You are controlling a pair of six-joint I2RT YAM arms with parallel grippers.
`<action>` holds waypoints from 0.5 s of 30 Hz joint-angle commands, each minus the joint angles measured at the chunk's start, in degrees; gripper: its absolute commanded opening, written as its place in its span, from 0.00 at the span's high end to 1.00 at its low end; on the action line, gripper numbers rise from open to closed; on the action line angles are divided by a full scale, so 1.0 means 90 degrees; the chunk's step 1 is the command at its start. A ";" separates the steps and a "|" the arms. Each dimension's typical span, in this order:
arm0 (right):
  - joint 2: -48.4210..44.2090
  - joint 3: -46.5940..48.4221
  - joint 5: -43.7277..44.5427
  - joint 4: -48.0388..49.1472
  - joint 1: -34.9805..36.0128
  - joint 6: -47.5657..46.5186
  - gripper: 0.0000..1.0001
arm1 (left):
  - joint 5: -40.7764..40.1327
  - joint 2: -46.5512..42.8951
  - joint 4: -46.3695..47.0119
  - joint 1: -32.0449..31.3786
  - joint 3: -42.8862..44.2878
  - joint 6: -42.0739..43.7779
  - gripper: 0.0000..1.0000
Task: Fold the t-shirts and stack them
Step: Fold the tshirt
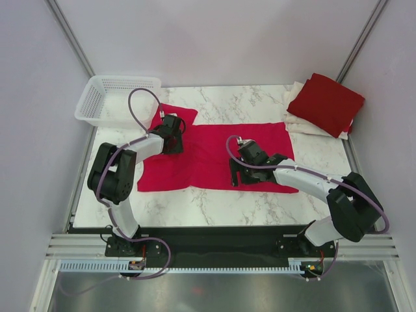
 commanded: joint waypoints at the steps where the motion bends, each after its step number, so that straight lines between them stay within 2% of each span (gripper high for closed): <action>1: 0.0060 -0.0004 0.0062 0.0104 0.0002 -0.0057 0.16 | 0.0122 -0.0303 0.0055 0.0021 -0.0012 0.0052 0.50; 4: 0.0070 -0.0023 0.0081 0.0104 0.0003 -0.0057 0.16 | 0.0269 -0.0410 0.0045 0.0060 -0.0002 0.0062 0.60; 8: 0.0109 -0.0062 0.0081 0.0114 0.0002 -0.0067 0.16 | 0.0435 -0.0605 0.0026 0.0118 0.0017 0.0062 0.60; 15: 0.0197 -0.0092 0.0071 0.0153 0.0003 -0.0087 0.16 | 0.0455 -0.0538 -0.0033 0.0167 -0.0002 0.0140 0.69</action>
